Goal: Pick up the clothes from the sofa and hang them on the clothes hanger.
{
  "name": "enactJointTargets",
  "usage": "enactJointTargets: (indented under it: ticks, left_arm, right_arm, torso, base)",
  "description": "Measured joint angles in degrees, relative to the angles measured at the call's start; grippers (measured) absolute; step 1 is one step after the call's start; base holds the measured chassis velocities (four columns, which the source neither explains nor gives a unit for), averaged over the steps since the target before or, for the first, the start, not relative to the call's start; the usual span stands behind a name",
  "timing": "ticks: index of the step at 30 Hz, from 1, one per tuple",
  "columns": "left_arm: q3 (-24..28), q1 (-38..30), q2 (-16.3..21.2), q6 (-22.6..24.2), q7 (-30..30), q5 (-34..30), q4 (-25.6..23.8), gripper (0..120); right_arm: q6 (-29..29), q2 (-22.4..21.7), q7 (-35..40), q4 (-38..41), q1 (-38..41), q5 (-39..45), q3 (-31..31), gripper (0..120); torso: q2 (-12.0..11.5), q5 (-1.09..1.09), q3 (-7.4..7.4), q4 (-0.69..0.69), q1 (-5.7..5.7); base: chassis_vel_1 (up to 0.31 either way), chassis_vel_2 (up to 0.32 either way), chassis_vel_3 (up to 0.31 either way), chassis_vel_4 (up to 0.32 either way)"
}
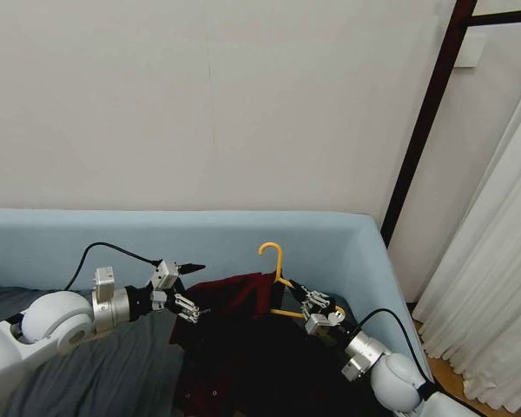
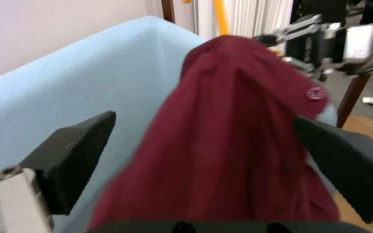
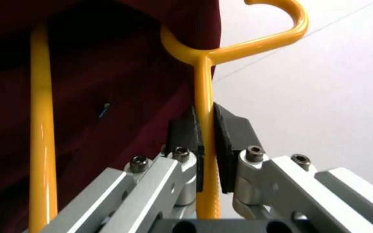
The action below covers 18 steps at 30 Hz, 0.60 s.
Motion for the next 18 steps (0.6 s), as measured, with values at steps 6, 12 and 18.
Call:
enactJointTargets:
  ticks: [6,12,18]
  left_arm:
    - [10.1,-11.3,-5.8,0.8,0.0,0.3,4.8,100]
    - [19.8,-18.4,-7.6,0.3,0.8,0.2,7.2,100]
    - [26.6,-24.5,-11.5,-0.8,2.0,0.7,11.5,100]
  right_arm:
    - [1.3,-1.0,0.1,0.4,-0.6,-1.1,0.9,5]
    - [2.5,-1.4,0.4,0.0,-0.7,-2.1,1.5,5]
    - [4.8,-0.9,1.1,-0.5,-0.5,-5.2,2.6,5]
  torso:
    - [0.0,0.01,0.01,-0.03,0.01]
    - [0.0,0.01,0.01,0.00,0.00]
    - [0.0,0.01,0.01,0.00,0.00]
  base:
    - [0.000,0.000,0.000,0.000]
    - [0.000,0.000,0.000,0.000]
    - [0.000,0.000,0.000,0.000]
